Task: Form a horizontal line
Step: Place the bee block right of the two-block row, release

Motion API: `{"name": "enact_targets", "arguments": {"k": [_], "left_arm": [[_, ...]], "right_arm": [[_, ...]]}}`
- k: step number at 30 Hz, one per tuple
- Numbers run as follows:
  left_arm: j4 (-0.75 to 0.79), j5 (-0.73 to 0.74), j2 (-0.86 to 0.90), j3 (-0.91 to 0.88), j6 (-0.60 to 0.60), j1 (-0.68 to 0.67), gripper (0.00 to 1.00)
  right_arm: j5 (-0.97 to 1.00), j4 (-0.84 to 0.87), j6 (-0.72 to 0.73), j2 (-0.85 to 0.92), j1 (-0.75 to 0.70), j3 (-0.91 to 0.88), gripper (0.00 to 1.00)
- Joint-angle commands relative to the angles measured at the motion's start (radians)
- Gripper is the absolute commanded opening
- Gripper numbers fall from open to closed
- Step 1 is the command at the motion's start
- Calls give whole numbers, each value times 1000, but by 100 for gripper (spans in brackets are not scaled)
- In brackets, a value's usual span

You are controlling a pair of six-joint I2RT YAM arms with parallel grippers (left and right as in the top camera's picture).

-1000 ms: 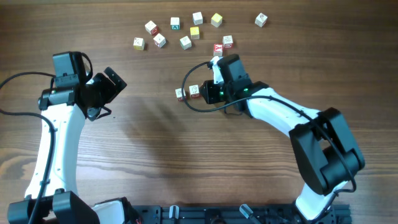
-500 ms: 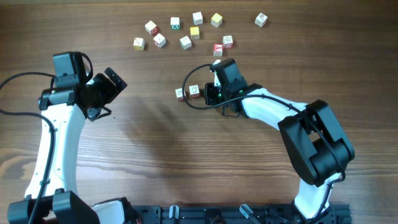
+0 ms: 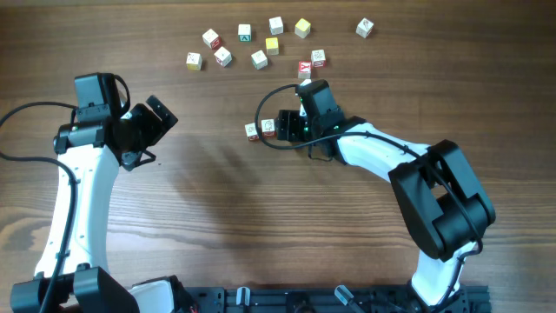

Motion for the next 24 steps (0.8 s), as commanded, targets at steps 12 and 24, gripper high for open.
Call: {"name": "enact_targets", "arguments": {"k": [12,24], "left_arm": [[-1,15,11,12,8,3,100],[-1,15,11,12,8,3,100]], "right_arm": [[17,-28,12,-68,-1,-16,100],[18,-35,12,-306,-1,-16,100]]}}
